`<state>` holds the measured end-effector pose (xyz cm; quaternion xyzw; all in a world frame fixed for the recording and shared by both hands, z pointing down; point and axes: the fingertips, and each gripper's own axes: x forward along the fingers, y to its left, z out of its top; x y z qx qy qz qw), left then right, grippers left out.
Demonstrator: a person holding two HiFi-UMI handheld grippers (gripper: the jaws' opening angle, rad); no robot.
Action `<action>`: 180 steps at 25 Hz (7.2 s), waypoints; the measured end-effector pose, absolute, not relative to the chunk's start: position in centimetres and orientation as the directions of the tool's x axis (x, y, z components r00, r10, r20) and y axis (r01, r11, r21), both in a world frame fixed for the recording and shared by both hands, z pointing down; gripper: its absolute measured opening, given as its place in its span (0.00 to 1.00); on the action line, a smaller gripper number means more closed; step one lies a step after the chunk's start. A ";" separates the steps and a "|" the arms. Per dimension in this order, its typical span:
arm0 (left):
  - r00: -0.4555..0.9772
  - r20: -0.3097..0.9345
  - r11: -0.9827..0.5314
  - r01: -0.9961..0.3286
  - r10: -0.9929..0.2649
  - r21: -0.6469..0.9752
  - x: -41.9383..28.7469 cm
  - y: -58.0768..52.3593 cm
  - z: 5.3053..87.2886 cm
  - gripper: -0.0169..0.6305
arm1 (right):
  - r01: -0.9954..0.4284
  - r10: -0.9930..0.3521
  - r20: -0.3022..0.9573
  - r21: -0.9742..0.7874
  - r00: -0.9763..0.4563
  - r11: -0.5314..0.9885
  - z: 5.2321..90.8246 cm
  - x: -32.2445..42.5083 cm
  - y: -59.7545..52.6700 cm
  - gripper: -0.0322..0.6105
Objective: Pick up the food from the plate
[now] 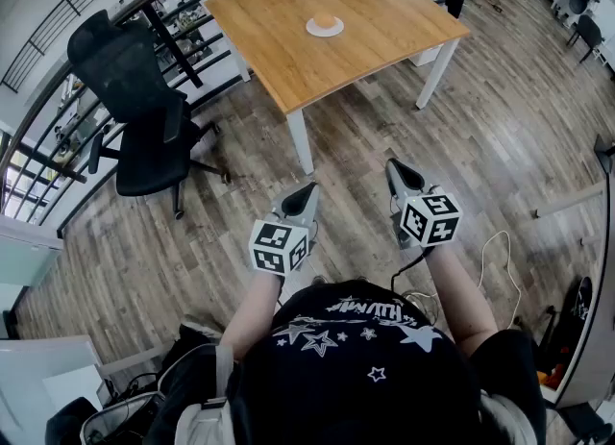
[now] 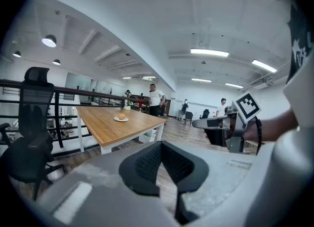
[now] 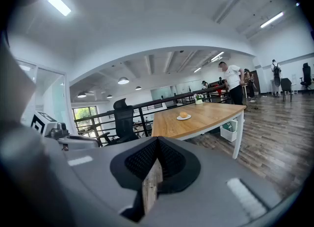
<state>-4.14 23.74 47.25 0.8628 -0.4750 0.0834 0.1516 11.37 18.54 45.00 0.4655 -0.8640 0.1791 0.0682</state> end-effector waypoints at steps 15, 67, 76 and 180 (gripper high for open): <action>0.501 0.289 -0.453 -0.864 -0.816 0.219 -8.9 25.0 48.3 0.03 | -0.867 -0.809 0.316 -0.239 -0.496 0.438 46.1 8.2 18.9 0.05; 0.402 0.385 -0.340 -0.914 -0.830 0.221 -4.2 -1.9 50.4 0.03 | -0.802 -0.746 0.299 -0.288 -0.594 0.523 48.4 12.9 -11.5 0.05; 0.343 0.362 -0.281 -0.935 -0.866 0.215 -2.0 -6.4 50.0 0.03 | -0.783 -0.727 0.297 -0.309 -0.619 0.540 49.1 16.0 -16.5 0.05; 0.350 0.422 -0.231 -0.923 -0.836 0.309 -18.2 -39.2 56.3 0.03 | -0.625 -0.460 0.656 -0.023 -0.598 0.780 60.3 -5.8 -52.0 0.60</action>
